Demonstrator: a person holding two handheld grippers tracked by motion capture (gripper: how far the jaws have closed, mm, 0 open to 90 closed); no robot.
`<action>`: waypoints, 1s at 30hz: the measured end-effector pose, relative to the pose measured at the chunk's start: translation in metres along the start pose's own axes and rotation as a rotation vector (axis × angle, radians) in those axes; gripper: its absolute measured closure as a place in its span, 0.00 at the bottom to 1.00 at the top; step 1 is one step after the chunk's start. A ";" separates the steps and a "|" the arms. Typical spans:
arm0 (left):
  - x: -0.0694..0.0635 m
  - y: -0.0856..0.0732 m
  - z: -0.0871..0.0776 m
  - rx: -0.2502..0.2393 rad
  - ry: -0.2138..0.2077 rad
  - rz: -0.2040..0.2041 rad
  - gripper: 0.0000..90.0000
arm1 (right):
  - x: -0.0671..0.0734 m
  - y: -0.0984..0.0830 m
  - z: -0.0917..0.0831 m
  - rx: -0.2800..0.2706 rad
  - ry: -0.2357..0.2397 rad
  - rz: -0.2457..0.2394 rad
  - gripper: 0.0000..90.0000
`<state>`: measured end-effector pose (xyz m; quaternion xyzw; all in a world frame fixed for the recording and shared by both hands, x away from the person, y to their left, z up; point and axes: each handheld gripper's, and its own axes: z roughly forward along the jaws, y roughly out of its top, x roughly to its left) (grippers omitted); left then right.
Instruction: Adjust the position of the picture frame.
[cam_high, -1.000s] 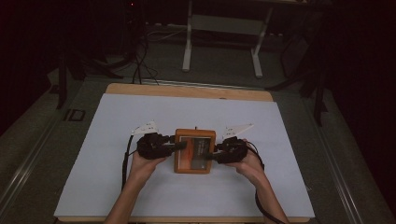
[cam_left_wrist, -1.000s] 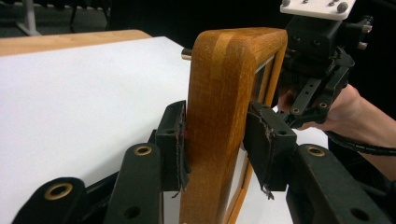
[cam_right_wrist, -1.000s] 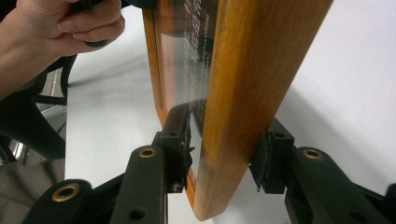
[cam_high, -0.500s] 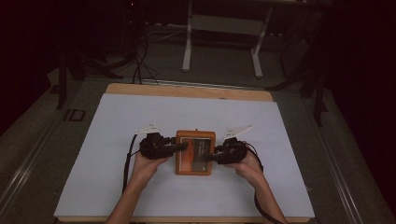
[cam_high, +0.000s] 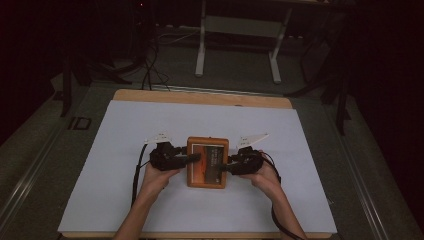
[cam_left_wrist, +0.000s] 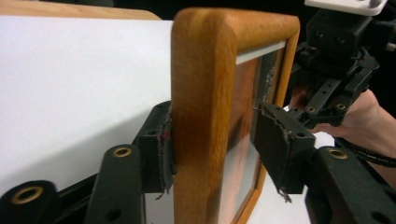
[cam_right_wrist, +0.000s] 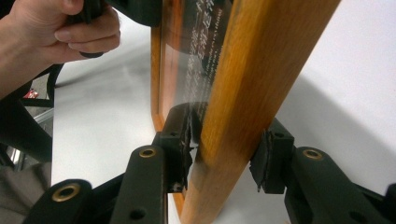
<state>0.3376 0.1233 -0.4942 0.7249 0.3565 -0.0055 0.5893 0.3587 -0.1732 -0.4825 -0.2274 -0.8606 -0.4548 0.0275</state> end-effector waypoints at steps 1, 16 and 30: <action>0.002 -0.001 0.001 0.011 -0.006 0.000 0.52 | 0.000 0.001 0.000 0.002 0.000 0.002 0.69; 0.005 -0.015 0.008 0.090 0.043 0.009 0.65 | -0.006 -0.004 0.005 0.017 -0.064 0.043 0.62; 0.011 -0.015 0.018 0.092 0.065 -0.020 0.60 | -0.009 -0.010 0.006 0.003 -0.093 0.118 0.62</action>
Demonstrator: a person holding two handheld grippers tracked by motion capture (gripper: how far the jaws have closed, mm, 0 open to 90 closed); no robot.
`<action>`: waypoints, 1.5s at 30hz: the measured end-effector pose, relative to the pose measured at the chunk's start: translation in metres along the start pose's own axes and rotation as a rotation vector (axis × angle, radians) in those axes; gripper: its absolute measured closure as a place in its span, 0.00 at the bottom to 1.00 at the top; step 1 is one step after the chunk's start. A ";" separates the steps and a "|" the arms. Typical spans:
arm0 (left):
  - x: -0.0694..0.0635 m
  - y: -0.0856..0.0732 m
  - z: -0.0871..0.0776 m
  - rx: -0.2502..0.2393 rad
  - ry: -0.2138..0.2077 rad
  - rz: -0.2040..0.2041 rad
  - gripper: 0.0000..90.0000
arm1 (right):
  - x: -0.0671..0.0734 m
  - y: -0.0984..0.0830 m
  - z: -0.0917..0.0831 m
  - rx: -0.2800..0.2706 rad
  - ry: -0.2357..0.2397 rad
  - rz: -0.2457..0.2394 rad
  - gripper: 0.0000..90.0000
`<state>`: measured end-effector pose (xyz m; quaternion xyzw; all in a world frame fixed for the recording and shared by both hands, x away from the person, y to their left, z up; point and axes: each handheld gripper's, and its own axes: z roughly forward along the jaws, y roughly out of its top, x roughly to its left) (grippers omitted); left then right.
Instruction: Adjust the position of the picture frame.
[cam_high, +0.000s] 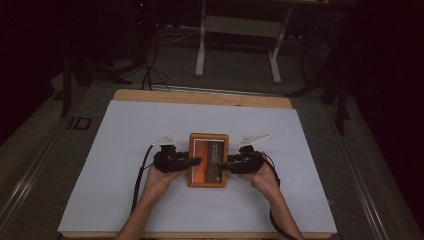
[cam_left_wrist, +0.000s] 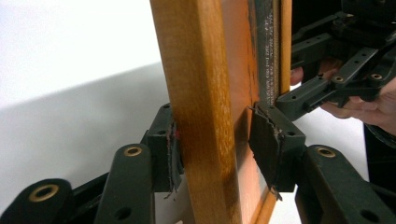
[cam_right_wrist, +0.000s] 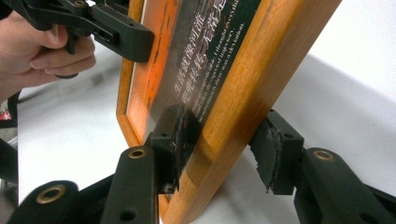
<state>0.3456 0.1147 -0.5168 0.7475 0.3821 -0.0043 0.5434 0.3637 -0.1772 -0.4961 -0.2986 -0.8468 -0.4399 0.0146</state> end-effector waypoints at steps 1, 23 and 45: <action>0.000 0.000 0.000 0.000 0.000 0.000 0.59 | -0.001 -0.001 0.000 -0.005 0.003 0.005 0.62; 0.030 0.000 0.022 0.076 -0.054 -0.144 0.53 | -0.018 -0.007 0.007 0.009 -0.035 0.125 0.62; 0.034 0.000 0.028 0.146 0.001 -0.165 0.46 | -0.031 -0.020 0.013 0.027 0.011 0.243 0.57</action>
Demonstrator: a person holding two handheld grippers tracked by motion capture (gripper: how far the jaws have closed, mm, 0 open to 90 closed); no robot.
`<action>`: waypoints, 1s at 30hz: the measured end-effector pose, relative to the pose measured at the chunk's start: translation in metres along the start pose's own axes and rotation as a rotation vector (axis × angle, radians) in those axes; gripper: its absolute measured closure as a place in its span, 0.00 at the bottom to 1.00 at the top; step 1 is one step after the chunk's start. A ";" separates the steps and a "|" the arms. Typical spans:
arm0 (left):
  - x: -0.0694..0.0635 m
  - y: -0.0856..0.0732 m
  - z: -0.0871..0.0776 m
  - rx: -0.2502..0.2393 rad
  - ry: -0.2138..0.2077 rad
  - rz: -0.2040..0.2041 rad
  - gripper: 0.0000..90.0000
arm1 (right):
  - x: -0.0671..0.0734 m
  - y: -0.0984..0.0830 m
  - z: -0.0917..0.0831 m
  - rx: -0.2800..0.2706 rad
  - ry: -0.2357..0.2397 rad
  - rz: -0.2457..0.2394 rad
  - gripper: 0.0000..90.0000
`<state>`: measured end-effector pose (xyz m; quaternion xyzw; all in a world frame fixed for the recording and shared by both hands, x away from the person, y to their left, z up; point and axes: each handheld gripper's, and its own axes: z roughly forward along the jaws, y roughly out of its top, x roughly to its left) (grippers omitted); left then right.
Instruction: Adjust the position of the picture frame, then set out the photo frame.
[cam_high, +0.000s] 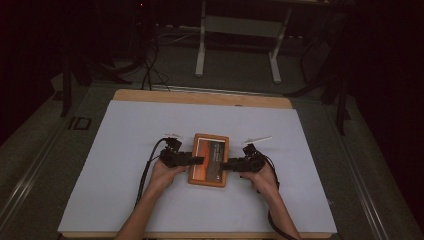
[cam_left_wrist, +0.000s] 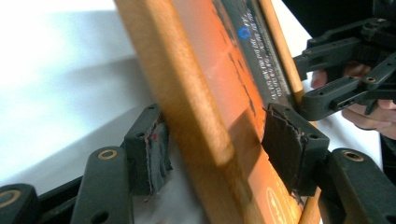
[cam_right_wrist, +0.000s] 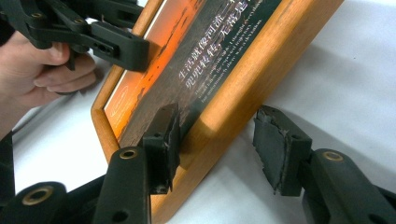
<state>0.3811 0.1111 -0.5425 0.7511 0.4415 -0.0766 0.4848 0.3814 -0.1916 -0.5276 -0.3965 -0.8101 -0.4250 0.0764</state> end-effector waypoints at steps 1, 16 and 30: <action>0.000 -0.001 -0.004 -0.012 0.005 -0.008 0.46 | 0.000 0.000 0.000 0.001 -0.001 0.000 0.57; -0.008 -0.028 -0.055 -0.152 0.112 -0.020 0.44 | 0.001 0.015 -0.032 -0.181 -0.104 0.005 0.50; -0.028 -0.042 -0.057 -0.198 0.139 0.005 0.45 | 0.024 0.035 -0.018 -0.216 -0.226 -0.207 0.62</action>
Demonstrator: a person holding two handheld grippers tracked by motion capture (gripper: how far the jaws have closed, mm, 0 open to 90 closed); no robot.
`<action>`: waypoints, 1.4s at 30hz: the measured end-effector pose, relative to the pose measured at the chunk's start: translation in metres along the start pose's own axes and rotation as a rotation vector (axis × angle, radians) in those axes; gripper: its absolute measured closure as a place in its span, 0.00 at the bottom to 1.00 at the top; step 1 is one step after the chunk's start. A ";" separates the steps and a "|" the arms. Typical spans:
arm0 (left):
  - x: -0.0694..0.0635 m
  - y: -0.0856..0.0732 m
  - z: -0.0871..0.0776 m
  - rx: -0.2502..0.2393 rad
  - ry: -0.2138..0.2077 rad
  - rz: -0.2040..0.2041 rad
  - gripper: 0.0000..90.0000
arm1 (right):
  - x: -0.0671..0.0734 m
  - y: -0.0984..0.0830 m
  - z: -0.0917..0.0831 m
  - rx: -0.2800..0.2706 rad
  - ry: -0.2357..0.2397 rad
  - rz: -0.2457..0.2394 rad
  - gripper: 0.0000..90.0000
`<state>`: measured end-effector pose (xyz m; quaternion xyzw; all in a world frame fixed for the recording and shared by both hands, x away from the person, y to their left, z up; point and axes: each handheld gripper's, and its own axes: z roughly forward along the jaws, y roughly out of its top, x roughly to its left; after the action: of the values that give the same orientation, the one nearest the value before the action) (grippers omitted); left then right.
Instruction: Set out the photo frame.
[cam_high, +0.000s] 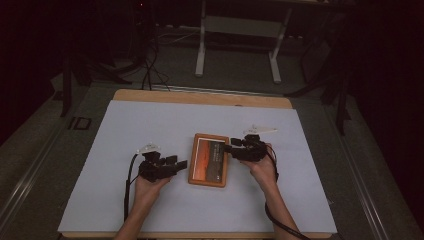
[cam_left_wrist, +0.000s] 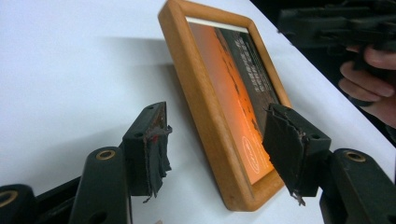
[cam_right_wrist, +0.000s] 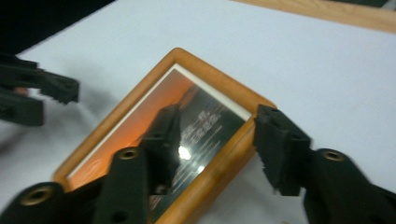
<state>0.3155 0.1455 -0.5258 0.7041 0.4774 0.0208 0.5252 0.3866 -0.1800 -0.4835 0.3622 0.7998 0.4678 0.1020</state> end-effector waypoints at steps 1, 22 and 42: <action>-0.001 0.000 0.001 0.006 0.002 0.003 0.45 | 0.001 0.001 0.003 -0.002 -0.012 -0.013 0.66; -0.007 -0.003 0.010 0.052 -0.030 0.015 0.47 | 0.002 0.002 0.032 0.025 -0.097 -0.021 1.00; -0.024 0.000 0.013 0.043 -0.087 0.026 0.34 | -0.018 -0.014 0.027 0.035 -0.104 0.071 1.00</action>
<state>0.3097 0.1189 -0.5199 0.7216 0.4453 -0.0135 0.5299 0.4063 -0.1776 -0.5126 0.4159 0.7879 0.4378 0.1205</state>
